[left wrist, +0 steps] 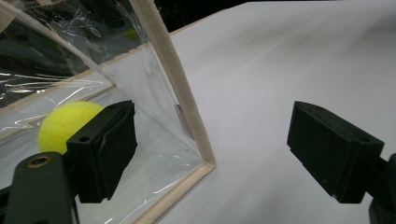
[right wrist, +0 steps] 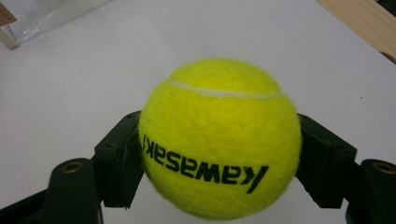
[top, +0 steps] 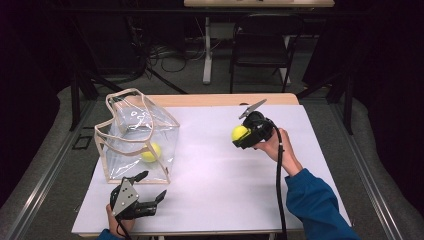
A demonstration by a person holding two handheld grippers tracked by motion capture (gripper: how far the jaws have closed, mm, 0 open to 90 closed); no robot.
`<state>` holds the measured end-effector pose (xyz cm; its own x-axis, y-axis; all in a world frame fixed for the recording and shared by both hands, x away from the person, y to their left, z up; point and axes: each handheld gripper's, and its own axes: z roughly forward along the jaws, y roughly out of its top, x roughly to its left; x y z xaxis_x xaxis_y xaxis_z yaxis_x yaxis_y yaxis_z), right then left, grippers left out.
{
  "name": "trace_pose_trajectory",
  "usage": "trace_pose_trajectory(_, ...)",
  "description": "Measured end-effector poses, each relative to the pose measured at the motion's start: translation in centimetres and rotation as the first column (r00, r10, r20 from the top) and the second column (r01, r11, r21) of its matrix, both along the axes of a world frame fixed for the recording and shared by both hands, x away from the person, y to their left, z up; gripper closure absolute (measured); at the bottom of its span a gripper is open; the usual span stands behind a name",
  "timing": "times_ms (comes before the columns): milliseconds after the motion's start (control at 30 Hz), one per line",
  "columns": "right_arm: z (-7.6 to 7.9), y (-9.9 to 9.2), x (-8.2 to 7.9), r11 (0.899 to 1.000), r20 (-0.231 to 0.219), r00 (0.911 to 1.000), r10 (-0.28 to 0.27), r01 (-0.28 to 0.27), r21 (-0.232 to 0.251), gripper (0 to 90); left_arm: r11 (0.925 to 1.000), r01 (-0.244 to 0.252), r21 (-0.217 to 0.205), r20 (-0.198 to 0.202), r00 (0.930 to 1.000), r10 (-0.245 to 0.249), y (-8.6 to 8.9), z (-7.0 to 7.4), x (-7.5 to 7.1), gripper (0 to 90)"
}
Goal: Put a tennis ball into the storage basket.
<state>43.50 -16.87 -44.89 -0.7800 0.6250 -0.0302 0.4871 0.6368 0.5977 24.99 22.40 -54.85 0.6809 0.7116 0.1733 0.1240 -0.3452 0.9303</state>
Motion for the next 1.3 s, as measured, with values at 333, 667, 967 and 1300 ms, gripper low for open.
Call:
trace_pose_trajectory(333, 1.0, 0.8, -0.2, 1.000, 0.025, 0.9995, 0.019, -0.020, 0.012, 25.9, 1.0000, 0.001, 0.003, -0.001, 1.0000, -0.001, 0.0, 0.0, 0.0, 15.8)
trace_pose_trajectory(667, 1.6, 1.6, -0.1, 0.999, 0.032, 0.9987, 0.039, -0.040, 0.022, 26.0, 1.0000, 0.001, 0.007, -0.003, 1.0000, -0.001, -0.1, 0.0, 0.0, 15.8)
trace_pose_trajectory(967, 1.9, 2.7, 0.1, 0.998, 0.037, 0.9975, 0.060, -0.061, 0.020, 26.1, 1.0000, -0.001, 0.003, -0.003, 1.0000, 0.001, 0.0, 0.0, 0.0, 15.8)
trace_pose_trajectory(1300, 2.0, 3.2, 0.1, 0.997, 0.041, 0.9967, 0.071, -0.072, 0.022, 26.1, 1.0000, -0.001, 0.006, -0.003, 1.0000, 0.001, 0.0, 0.0, 0.0, 15.8)
